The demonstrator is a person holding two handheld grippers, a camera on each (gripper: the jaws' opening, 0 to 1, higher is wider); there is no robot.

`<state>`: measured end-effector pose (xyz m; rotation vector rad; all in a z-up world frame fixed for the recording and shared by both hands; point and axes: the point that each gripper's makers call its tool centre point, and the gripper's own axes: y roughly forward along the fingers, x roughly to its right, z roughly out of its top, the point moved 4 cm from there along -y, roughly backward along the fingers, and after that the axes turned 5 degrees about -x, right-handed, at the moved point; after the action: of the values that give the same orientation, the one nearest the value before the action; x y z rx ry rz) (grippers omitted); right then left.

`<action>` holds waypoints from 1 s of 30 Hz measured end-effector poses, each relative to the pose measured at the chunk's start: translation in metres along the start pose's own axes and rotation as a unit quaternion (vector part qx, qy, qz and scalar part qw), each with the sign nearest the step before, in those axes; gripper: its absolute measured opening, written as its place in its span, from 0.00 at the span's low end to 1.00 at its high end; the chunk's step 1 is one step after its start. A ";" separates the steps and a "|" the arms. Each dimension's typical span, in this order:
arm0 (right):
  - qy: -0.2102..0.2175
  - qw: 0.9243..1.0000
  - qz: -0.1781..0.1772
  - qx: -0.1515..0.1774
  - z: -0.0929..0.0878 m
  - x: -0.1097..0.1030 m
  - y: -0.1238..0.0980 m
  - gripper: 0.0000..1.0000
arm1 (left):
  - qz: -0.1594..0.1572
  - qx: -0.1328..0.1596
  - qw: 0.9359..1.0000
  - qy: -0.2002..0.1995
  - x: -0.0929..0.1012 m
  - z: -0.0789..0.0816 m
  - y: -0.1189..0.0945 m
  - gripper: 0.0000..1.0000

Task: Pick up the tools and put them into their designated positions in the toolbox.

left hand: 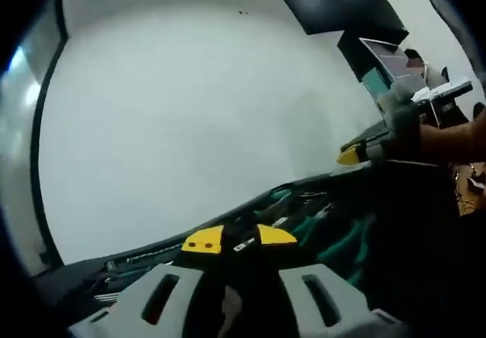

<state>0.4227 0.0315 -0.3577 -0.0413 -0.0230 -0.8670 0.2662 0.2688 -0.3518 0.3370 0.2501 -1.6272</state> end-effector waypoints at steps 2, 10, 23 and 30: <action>0.006 1.000 0.002 0.000 0.000 -0.001 0.000 0.07 | -0.009 -0.001 1.000 -0.021 -0.002 -0.001 0.001 0.16; -0.003 1.000 -0.001 -0.001 0.002 -0.004 -0.003 0.07 | -0.018 0.024 0.997 -0.075 -0.013 0.003 -0.005 0.16; -0.022 0.999 -0.022 -0.021 -0.002 0.000 0.003 0.07 | -0.035 0.058 0.992 -0.103 -0.016 0.013 -0.012 0.16; 0.026 0.987 -0.094 -0.125 0.010 0.037 0.005 0.07 | -0.035 0.053 0.993 -0.101 -0.019 0.010 -0.011 0.15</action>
<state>0.4504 0.0070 -0.3467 -0.2548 0.1318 -1.0561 0.2562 0.2835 -0.3361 0.2441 0.0215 -1.7334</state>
